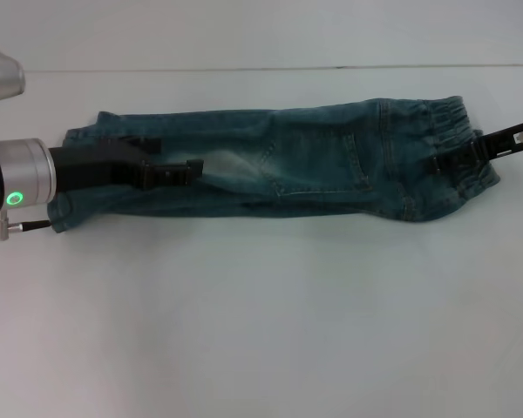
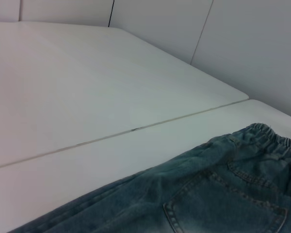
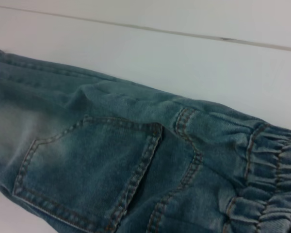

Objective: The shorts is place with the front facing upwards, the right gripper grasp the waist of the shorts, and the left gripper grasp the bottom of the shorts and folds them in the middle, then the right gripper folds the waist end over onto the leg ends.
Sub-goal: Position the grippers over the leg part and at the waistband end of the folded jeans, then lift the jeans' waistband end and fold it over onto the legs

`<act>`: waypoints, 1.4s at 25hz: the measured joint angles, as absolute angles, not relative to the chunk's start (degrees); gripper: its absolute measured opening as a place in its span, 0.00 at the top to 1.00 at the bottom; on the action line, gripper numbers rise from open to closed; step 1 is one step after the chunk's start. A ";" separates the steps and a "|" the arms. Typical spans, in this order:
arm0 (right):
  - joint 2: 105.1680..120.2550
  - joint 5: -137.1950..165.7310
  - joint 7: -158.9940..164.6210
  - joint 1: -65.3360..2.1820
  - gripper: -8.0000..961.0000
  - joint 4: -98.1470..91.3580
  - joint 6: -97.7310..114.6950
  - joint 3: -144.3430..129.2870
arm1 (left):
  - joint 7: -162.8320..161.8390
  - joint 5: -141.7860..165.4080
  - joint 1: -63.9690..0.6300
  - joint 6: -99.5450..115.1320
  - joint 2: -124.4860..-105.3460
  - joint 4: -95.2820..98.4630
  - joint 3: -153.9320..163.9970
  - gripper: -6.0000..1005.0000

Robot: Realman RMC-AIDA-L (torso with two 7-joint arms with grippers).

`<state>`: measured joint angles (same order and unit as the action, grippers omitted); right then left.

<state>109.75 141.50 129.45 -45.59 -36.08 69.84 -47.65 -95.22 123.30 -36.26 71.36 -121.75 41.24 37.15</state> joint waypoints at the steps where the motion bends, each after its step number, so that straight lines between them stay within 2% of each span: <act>1: 109.73 141.55 129.41 -45.48 0.06 -36.47 70.03 -47.57 | -95.18 123.30 -36.24 71.36 -121.77 41.18 37.10 0.06; 6: 109.53 141.96 129.18 -45.15 0.07 -37.18 69.56 -47.50 | -95.05 123.30 -36.10 71.36 -121.80 41.13 37.03 0.07; 12: 109.42 142.01 128.59 -45.09 0.27 -37.18 69.41 -47.81 | -95.02 123.31 -36.10 71.46 -121.82 41.13 37.02 0.08; 22: 109.23 142.03 128.58 -44.98 0.74 -37.18 69.58 -47.83 | -94.97 122.89 -36.22 71.47 -121.98 41.18 37.09 0.10; 30: 109.19 141.87 128.53 -44.89 0.90 -37.48 70.91 -47.51 | -91.20 120.01 -36.24 71.85 -122.89 41.35 37.35 0.12; 33: 109.11 141.74 128.55 -44.90 0.90 -39.38 73.42 -46.83 | -86.75 117.72 -36.45 70.64 -123.76 41.11 37.41 0.12; 35: 109.08 141.68 128.73 -44.93 0.90 -41.27 76.38 -45.94 | -79.98 114.30 -36.65 69.79 -124.26 39.52 38.01 0.21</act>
<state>109.08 141.68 128.73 -44.93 -41.27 76.38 -45.94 -79.98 114.30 -36.65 69.79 -124.26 39.52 38.01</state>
